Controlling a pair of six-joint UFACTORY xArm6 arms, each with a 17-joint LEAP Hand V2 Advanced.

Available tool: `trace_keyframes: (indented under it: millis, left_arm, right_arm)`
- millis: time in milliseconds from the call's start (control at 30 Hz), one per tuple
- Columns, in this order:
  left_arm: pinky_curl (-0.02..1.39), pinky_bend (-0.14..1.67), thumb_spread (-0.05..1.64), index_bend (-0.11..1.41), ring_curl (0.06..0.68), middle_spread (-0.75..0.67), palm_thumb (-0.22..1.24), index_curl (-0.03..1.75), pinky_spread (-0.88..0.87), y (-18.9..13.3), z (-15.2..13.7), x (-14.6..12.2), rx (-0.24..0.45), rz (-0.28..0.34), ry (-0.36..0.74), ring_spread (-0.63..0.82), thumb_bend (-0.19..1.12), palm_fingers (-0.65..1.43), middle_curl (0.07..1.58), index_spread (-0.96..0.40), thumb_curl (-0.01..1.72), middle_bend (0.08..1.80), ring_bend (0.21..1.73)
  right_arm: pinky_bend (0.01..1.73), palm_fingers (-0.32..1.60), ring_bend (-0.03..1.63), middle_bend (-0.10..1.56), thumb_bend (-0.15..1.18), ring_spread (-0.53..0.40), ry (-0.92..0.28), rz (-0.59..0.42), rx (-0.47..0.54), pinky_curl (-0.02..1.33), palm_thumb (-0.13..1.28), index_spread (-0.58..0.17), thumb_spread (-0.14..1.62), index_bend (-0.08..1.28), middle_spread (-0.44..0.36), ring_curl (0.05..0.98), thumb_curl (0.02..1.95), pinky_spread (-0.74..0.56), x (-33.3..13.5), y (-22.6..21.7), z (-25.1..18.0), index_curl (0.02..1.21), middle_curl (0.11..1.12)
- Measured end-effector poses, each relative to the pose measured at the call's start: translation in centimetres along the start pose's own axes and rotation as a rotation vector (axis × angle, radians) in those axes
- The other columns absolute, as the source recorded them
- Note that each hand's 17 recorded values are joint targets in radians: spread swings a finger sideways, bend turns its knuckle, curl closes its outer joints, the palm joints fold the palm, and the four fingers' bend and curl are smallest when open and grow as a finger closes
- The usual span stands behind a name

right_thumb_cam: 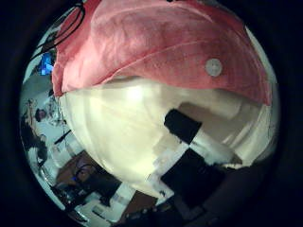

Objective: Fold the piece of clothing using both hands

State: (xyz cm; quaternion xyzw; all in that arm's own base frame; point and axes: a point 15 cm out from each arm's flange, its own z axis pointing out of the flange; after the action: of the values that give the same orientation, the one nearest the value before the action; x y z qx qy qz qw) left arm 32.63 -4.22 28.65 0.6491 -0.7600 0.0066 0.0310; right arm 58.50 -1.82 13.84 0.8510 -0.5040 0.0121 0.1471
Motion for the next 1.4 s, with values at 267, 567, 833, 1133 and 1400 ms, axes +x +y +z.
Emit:
trace_keyframes:
  millis: [267, 567, 833, 1133, 1400]
  left_arm:
    - [0.31, 0.36, 1.2, 0.15, 0.206, 0.25, 0.68, 0.26, 0.39, 0.1, -0.1, -0.2, 0.001, -0.005, 0.001, 0.47, -0.02, 0.07, 0.35, 0.19, 0.38, 0.23, 0.57]
    - [0.31, 0.36, 1.2, 0.15, 0.204, 0.24, 0.68, 0.27, 0.39, 0.0, -0.4, -0.1, 0.013, 0.0, 0.002, 0.47, -0.02, 0.06, 0.35, 0.19, 0.38, 0.22, 0.57]
    - [0.31, 0.36, 1.2, 0.15, 0.203, 0.23, 0.68, 0.26, 0.39, 0.2, -0.9, -0.3, 0.024, -0.005, 0.003, 0.47, -0.02, 0.07, 0.35, 0.19, 0.38, 0.22, 0.57]
    - [0.31, 0.36, 1.2, 0.15, 0.203, 0.23, 0.68, 0.26, 0.39, 0.5, -1.7, -0.3, 0.046, -0.013, 0.013, 0.47, -0.02, 0.07, 0.35, 0.19, 0.38, 0.22, 0.57]
    - [0.31, 0.35, 1.2, 0.16, 0.201, 0.22, 0.66, 0.27, 0.39, 0.7, -2.1, -1.4, 0.056, -0.048, 0.014, 0.47, -0.02, 0.09, 0.35, 0.19, 0.38, 0.22, 0.57]
  right_arm:
    - [0.56, 1.47, 0.78, 0.63, 0.0, -0.277, -0.011, -0.009, 0.006, 0.37, 0.8, -0.346, 1.02, 0.39, -0.145, 0.41, 0.38, -0.45, 0.1, 0.5, -0.4, 0.42, 0.51]
    - [0.99, 1.36, 1.11, 1.04, 0.03, -0.243, -0.05, -0.077, -0.046, 0.58, 1.0, -0.304, 1.06, 0.84, -0.139, 0.553, 0.44, -0.43, -4.8, 6.0, -1.4, 0.64, 0.67]
    - [1.15, 1.21, 1.26, 1.21, 0.07, -0.227, -0.07, -0.076, -0.056, 0.69, 1.13, -0.27, 1.1, 1.01, -0.127, 0.626, 0.53, -0.35, -7.2, 13.1, -2.3, 0.73, 0.73]
    - [1.21, 1.14, 1.32, 1.28, 0.06, -0.215, -0.087, -0.024, -0.027, 0.76, 1.15, -0.256, 1.13, 1.07, -0.119, 0.664, 0.6, -0.3, -5.9, 19.5, -3.3, 0.77, 0.75]
    - [1.21, 1.12, 1.34, 1.3, 0.02, -0.211, -0.04, 0.01, 0.065, 0.8, 1.14, -0.253, 1.15, 1.08, -0.116, 0.675, 0.67, -0.28, -4.8, 21.7, -8.5, 0.78, 0.75]
